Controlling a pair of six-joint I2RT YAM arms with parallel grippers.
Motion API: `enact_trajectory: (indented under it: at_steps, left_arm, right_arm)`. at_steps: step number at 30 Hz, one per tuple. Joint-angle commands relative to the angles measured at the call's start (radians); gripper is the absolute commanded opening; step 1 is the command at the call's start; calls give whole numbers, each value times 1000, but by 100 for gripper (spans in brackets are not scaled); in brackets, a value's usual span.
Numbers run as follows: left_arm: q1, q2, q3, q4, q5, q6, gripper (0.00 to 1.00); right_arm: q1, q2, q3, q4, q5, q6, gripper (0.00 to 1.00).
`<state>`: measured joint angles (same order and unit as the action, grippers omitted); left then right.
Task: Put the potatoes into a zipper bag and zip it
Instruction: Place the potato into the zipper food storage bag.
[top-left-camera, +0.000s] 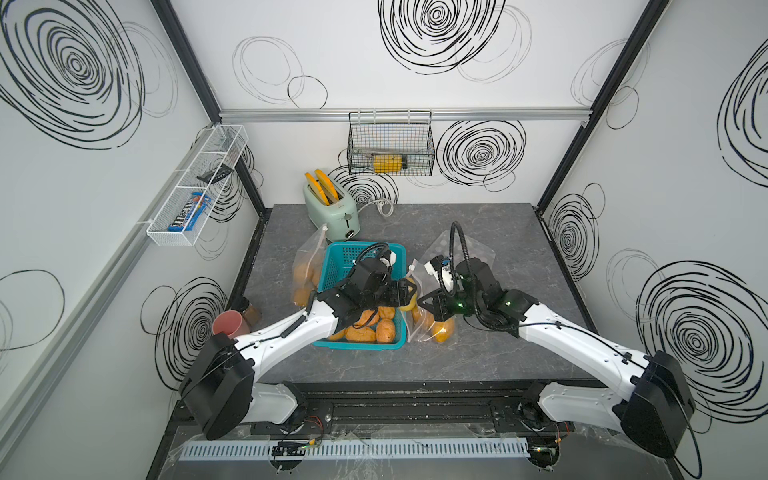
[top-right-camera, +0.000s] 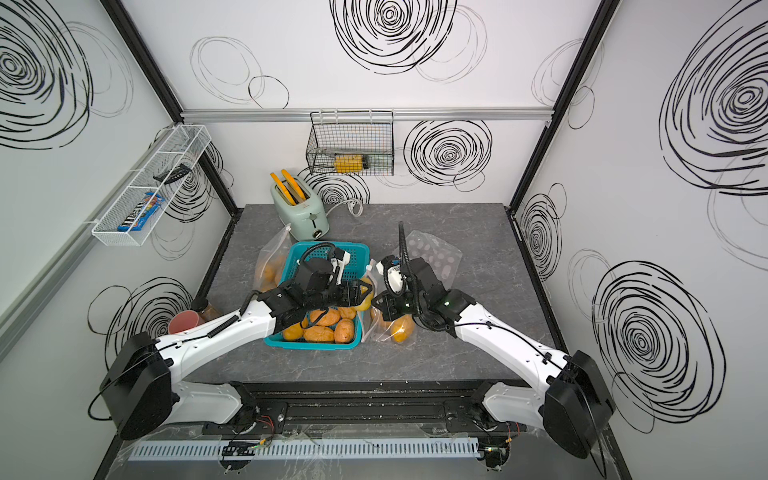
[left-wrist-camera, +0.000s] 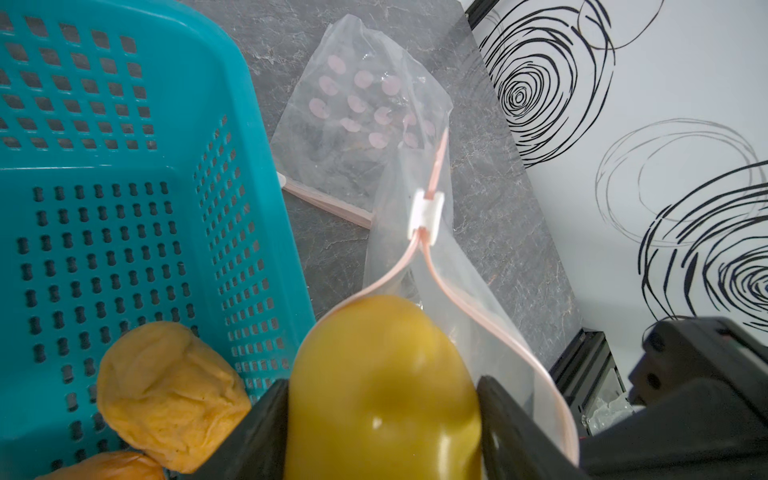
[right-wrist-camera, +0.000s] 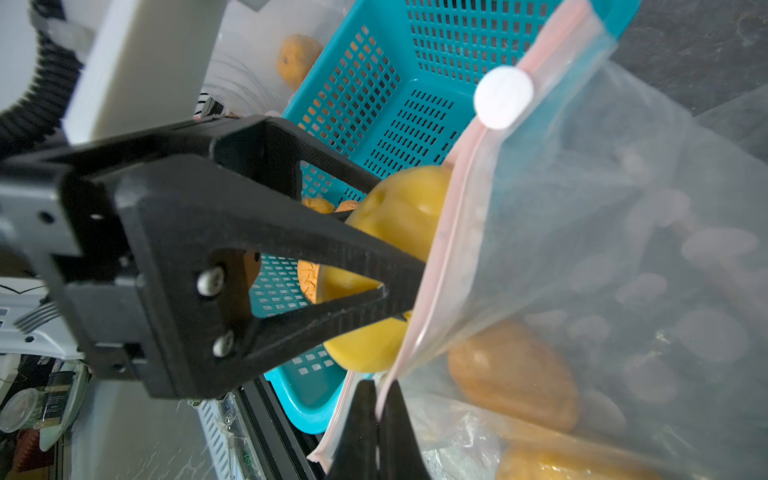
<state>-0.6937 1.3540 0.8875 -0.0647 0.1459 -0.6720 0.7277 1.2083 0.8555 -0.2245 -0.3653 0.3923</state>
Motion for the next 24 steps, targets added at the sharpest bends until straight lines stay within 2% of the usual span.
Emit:
enact_trajectory:
  at_steps: [1, 14, 18, 24]
  left_arm:
    - [-7, 16, 57, -38, -45, 7, 62]
    - [-24, 40, 115, -103, -48, 15, 69]
    - [-24, 37, 118, -111, -40, 21, 75]
    - [-12, 17, 121, -114, -7, 32, 81]
  right_arm:
    - [6, -12, 31, 7, -32, 17, 0]
    - [2, -1, 57, -12, -27, 18, 0]
    - [-20, 2, 46, 15, -85, 35, 0]
    - [-36, 18, 48, 12, -93, 30, 0]
